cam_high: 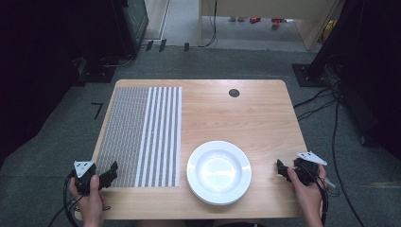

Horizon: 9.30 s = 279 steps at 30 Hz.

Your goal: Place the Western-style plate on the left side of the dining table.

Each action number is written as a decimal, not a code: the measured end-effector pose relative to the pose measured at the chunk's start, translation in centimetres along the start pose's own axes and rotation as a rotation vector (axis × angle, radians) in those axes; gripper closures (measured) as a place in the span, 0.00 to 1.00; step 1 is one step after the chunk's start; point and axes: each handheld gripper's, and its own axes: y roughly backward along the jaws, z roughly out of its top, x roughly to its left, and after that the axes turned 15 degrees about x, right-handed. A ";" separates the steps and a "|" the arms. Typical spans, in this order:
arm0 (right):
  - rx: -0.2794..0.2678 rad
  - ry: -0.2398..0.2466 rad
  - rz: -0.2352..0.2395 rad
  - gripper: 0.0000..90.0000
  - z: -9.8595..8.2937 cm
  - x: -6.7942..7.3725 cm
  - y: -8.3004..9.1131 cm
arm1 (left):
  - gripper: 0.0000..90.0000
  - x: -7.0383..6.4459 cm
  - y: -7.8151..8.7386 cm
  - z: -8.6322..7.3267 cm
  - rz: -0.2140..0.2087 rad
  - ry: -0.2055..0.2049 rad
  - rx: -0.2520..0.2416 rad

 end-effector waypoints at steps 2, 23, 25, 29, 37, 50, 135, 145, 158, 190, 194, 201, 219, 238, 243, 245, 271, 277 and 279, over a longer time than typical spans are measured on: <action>0.002 -0.007 -0.004 0.12 0.0 0.0 0.0 | 0.20 -0.1 0.0 0.0 0.001 0.005 -0.004; 0.002 -0.021 -0.015 0.10 0.1 0.0 -0.1 | 0.20 -2.9 0.9 0.2 -0.056 -0.006 -0.050; 0.002 -0.021 -0.016 0.11 0.1 0.0 -0.1 | 0.20 -3.4 0.9 0.3 -0.047 -0.013 -0.053; 0.002 -0.037 -0.025 0.11 0.0 0.1 0.0 | 0.20 -4.2 1.1 0.7 -0.041 -0.036 -0.060; 0.001 -0.040 -0.028 0.11 0.0 0.1 -0.1 | 0.20 -6.5 1.4 1.7 -0.067 -0.052 -0.061; 0.001 -0.038 -0.027 0.11 0.0 0.1 0.0 | 0.20 -9.8 0.3 2.2 -0.118 -0.069 -0.045; -0.108 0.047 0.372 0.10 0.6 9.6 4.4 | 0.21 -18.1 0.6 -0.2 -0.418 -0.261 0.033; -0.125 0.044 0.382 0.16 0.5 10.4 4.4 | 0.21 -18.7 0.7 -0.4 -0.448 -0.274 0.041; -0.157 0.060 0.356 0.44 0.3 11.4 4.6 | 0.24 -19.6 0.7 -0.9 -0.469 -0.292 0.058; -0.092 -0.083 0.527 0.86 -0.3 9.9 3.2 | 0.55 -20.1 0.3 -1.5 -0.535 -0.300 0.099; -0.089 -0.143 0.582 0.88 -0.4 9.6 3.3 | 0.57 -20.3 0.2 -1.7 -0.554 -0.303 0.109; -0.082 -0.165 0.586 0.89 -0.4 9.6 3.2 | 0.57 -20.7 0.1 -2.0 -0.589 -0.315 0.130; -0.089 -0.239 0.629 0.90 -0.6 9.6 3.0 | 0.58 -20.7 0.1 -2.2 -0.585 -0.312 0.118; -0.118 -0.259 0.731 0.89 -0.5 10.0 3.2 | 0.60 -20.5 -0.1 -2.1 -0.603 -0.278 0.125; -0.120 -0.253 0.731 0.89 -0.5 10.1 3.2 | 0.60 -20.5 -0.1 -2.1 -0.600 -0.278 0.122; -0.124 -0.254 0.730 0.89 -0.5 10.1 3.2 | 0.60 -20.5 -0.1 -2.1 -0.601 -0.275 0.122; -0.158 -0.241 0.749 0.89 -0.6 10.2 3.0 | 0.60 -20.5 -0.2 -2.1 -0.606 -0.262 0.121; -0.183 -0.218 0.747 0.89 -0.7 10.4 3.0 | 0.60 -20.4 -0.2 -2.1 -0.610 -0.262 0.123; -0.198 -0.205 0.751 0.89 -0.7 10.4 3.0 | 0.60 -20.4 -0.2 -2.1 -0.612 -0.258 0.123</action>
